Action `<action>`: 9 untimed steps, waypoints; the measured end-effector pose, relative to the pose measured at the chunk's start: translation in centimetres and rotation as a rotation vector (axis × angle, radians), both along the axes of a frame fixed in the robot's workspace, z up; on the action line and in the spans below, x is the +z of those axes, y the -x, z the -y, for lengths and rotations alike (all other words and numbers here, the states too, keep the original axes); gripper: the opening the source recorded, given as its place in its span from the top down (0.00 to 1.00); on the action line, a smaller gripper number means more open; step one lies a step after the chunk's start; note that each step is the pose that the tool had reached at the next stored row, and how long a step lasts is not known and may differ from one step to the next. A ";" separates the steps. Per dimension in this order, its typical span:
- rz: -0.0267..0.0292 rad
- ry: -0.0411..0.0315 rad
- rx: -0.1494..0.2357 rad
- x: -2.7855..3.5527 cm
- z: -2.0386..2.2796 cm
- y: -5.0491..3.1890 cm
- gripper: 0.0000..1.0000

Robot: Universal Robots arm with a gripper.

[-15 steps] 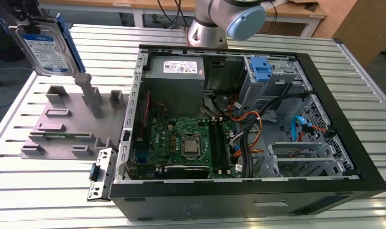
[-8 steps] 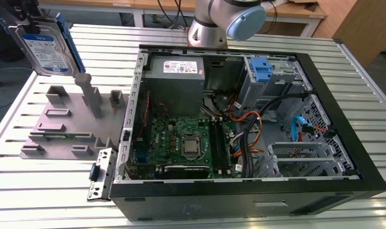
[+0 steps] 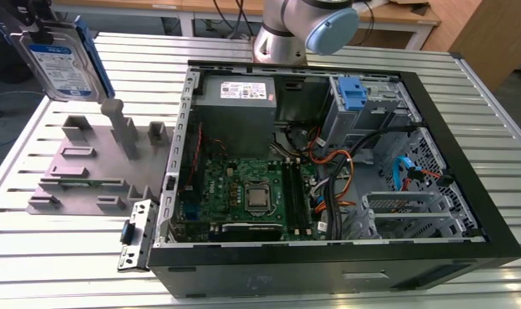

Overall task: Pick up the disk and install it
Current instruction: 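Pick up the disk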

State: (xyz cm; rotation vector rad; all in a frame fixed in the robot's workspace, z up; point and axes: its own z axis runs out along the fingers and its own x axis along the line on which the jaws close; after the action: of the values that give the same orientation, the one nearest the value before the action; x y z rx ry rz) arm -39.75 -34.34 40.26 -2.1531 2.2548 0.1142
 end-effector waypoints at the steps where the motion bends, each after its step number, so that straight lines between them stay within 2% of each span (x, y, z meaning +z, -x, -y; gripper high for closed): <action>1: -0.0001 0.0000 0.000 0.12 0.00 0.00 0.65; 6: 0.0001 -0.0001 0.000 0.56 0.00 0.00 0.65; 9: 0.0004 -0.0002 0.000 0.61 0.00 0.00 0.65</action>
State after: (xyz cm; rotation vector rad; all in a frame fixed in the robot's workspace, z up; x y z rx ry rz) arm -39.76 -34.34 40.87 -2.1529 2.2544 0.1140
